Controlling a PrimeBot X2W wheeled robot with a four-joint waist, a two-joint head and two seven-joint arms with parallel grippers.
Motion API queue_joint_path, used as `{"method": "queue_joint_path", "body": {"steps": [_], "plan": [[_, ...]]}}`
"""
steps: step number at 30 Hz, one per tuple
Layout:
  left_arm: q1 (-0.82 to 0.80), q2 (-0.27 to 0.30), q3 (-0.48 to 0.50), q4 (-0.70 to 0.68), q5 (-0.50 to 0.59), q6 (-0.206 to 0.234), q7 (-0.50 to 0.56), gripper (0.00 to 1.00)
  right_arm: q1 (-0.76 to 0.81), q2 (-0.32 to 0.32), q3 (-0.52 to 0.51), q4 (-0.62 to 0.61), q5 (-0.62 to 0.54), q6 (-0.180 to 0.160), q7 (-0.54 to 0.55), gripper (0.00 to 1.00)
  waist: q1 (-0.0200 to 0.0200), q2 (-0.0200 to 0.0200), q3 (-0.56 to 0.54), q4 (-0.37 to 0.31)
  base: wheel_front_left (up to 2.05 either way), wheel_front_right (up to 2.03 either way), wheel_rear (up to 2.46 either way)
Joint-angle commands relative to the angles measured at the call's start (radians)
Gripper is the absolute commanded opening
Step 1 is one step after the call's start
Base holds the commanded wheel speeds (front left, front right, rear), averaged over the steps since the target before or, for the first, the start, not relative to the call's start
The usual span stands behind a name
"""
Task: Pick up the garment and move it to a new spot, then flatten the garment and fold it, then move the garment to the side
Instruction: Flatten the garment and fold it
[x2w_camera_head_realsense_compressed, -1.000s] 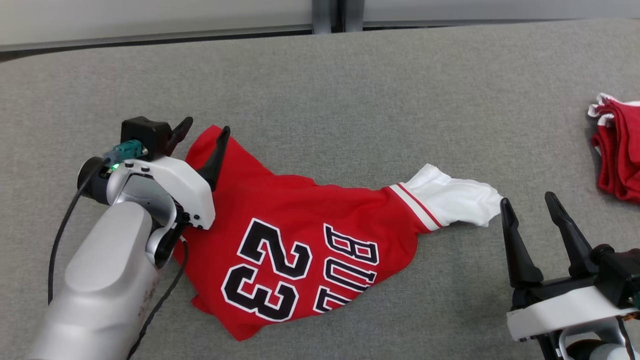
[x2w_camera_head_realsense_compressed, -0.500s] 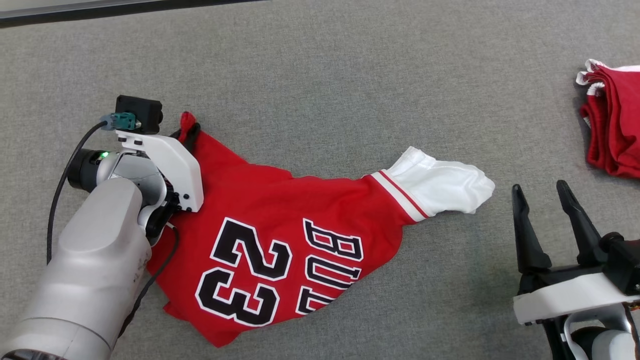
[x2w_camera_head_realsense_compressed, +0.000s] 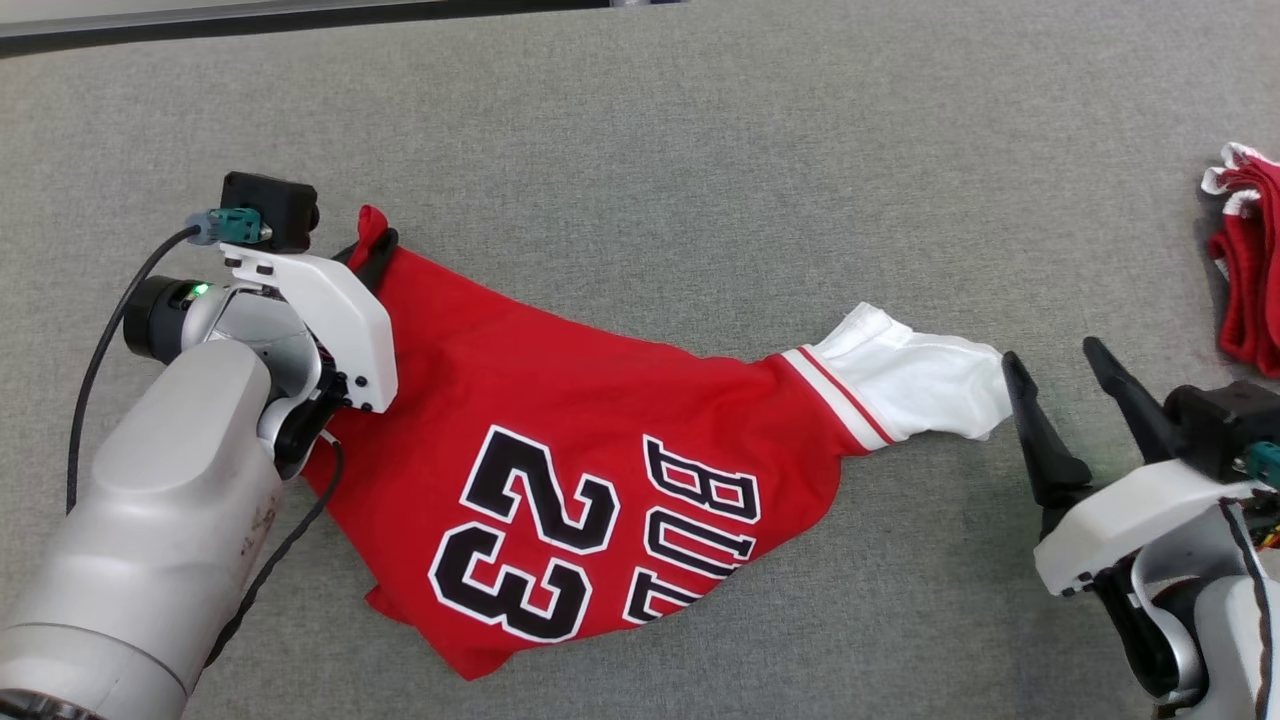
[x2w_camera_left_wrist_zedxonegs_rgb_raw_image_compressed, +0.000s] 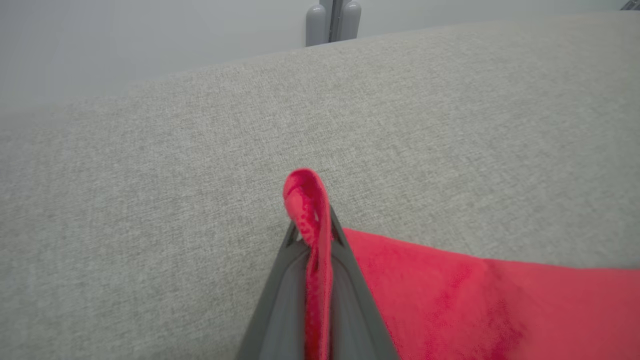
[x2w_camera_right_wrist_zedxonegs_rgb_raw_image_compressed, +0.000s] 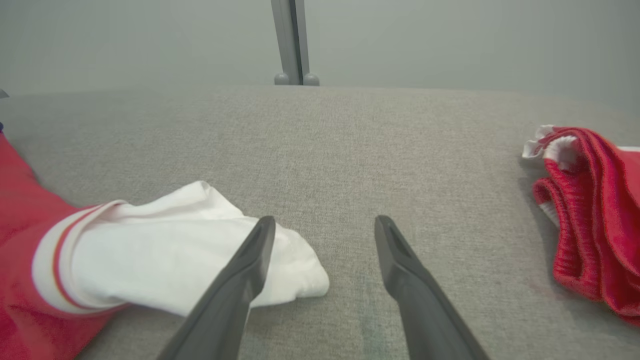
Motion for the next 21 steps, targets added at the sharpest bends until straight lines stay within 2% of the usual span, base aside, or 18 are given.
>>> {"method": "queue_joint_path", "body": {"steps": [1,10,11,12,13,17,21], "plan": [[-0.022,0.009,-0.009,-0.008,-0.015,-0.001,-0.013,0.0,-0.024,-0.011,0.022,0.035,0.024,0.0,0.014,1.0,0.0,0.0,0.004,0.007,0.0,0.0,0.0],[-0.021,0.041,-0.06,-0.044,-0.091,-0.001,-0.059,0.0,-0.111,-0.046,0.16,0.267,0.108,0.0,0.068,1.0,0.0,0.0,0.022,0.024,0.0,0.0,0.0],[-0.022,0.046,-0.063,-0.048,-0.097,-0.001,-0.068,0.0,-0.117,-0.049,0.178,0.285,0.119,0.0,0.072,0.87,0.0,0.0,0.023,0.027,0.0,0.0,0.0],[-0.021,0.052,-0.067,-0.052,-0.105,-0.001,-0.073,0.0,-0.121,-0.053,0.196,0.301,0.128,0.0,0.076,0.36,0.0,0.0,0.024,0.03,0.0,0.0,0.0],[-0.019,0.057,-0.072,-0.056,-0.111,-0.001,-0.079,0.0,-0.122,-0.055,0.212,0.314,0.136,0.0,0.081,0.0,0.0,0.0,0.024,0.033,0.0,0.0,0.0],[-0.006,0.072,-0.086,-0.075,-0.133,-0.001,-0.107,0.0,-0.114,-0.081,0.234,0.332,0.166,0.0,0.067,0.0,0.0,0.0,0.018,0.044,0.0,0.0,0.0],[0.003,0.099,-0.09,-0.099,-0.142,-0.001,-0.164,0.0,-0.12,-0.091,0.154,0.282,0.148,-0.001,-0.051,0.0,0.0,0.0,0.002,0.044,0.0,0.0,0.0]]}}
